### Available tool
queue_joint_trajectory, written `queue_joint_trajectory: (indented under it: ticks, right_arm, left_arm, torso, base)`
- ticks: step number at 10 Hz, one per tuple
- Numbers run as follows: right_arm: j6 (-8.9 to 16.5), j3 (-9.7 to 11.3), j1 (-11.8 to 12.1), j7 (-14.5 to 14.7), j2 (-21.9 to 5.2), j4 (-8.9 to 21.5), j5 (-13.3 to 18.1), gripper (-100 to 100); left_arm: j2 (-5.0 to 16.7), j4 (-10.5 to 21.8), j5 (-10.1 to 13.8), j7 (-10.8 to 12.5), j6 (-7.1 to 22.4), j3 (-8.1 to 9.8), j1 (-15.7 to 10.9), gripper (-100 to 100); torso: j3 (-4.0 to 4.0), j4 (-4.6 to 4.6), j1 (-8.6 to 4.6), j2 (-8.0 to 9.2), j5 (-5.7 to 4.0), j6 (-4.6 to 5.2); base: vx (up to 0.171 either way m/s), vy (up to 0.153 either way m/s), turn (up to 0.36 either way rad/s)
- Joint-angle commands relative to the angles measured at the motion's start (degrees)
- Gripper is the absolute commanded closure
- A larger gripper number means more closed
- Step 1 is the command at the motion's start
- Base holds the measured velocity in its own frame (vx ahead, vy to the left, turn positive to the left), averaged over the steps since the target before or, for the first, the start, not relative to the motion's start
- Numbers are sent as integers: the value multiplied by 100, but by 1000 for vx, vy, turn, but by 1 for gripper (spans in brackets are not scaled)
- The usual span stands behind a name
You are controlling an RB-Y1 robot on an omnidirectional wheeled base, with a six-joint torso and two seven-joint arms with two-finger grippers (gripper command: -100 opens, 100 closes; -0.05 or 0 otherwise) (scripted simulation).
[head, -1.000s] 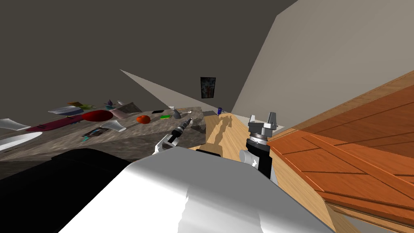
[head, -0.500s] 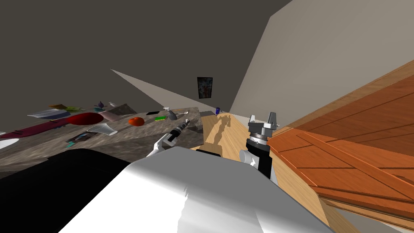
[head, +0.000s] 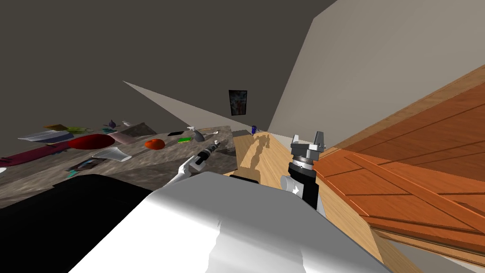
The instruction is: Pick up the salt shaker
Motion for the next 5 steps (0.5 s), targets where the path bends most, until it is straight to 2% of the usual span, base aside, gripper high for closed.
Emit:
queue_joint_trajectory:
  ticks: [1,2,3,4,5]
  right_arm:
    - [0,0,0,0,0,0,0,0]
    - [0,0,0,0,0,0,0,0]
    - [0,1,-1,0,1,0,0,0]
    - [0,1,0,0,1,0,0,0]
    - [0,1,0,0,1,0,0,0]
  left_arm:
    - [0,0,0,0,0,0,0,0]
    - [148,284,282,-66,-286,125,184,-100]
    - [148,329,282,-66,-403,125,184,-100]
    - [298,616,533,-133,-616,251,367,-100]
    - [298,660,564,-133,-716,251,367,-100]
  torso:
    - [0,0,0,0,0,0]
    - [3,1,3,5,1,0]
    - [-1,0,-15,-3,-2,2]
    - [-3,-1,-24,-6,-5,0]
    - [-9,-3,-32,-17,-7,2]
  base:
    - [0,0,0]
    - [36,-67,-172]
    - [43,-82,-72]
    - [81,-104,-164]
    - [75,-80,-64]
